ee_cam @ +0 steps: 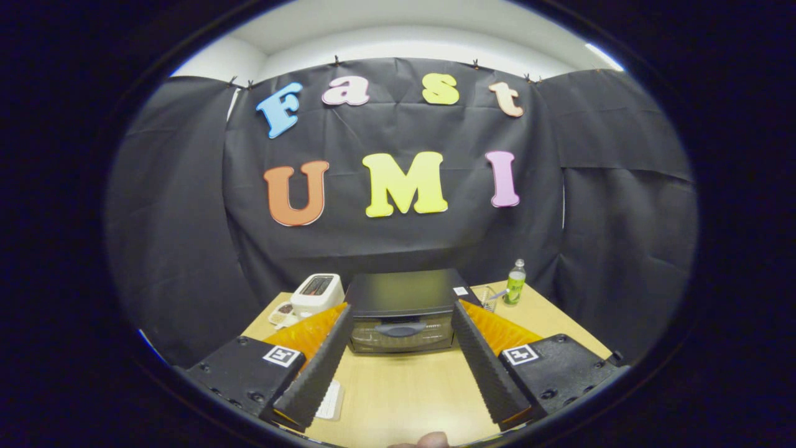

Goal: Open the toaster oven, put the food inside, and close the toaster oven door.

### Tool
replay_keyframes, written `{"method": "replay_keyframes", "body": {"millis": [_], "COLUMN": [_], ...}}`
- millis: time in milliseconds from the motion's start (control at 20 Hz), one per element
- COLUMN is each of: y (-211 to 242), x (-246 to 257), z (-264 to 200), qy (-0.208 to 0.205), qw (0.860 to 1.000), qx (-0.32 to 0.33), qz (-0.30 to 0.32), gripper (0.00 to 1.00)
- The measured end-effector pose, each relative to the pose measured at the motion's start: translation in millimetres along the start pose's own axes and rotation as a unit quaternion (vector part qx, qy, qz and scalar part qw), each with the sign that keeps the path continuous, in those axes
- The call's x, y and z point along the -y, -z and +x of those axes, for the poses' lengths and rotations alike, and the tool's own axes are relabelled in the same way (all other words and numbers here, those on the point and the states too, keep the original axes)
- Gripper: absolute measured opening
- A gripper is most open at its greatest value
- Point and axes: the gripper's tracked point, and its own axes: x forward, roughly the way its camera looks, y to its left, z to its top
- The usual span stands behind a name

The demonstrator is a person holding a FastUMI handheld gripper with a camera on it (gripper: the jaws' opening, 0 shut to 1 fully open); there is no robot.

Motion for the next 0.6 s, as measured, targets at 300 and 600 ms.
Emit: {"method": "replay_keyframes", "body": {"millis": [300, 600], "y": [-10, -23], "x": [-31, -46], "z": [-50, -76], "qy": [-0.009, -0.017], "qw": [0.999, 0.999], "qx": [0.026, 0.032], "qz": [-0.017, -0.004], "gripper": [1.00, 1.00]}}
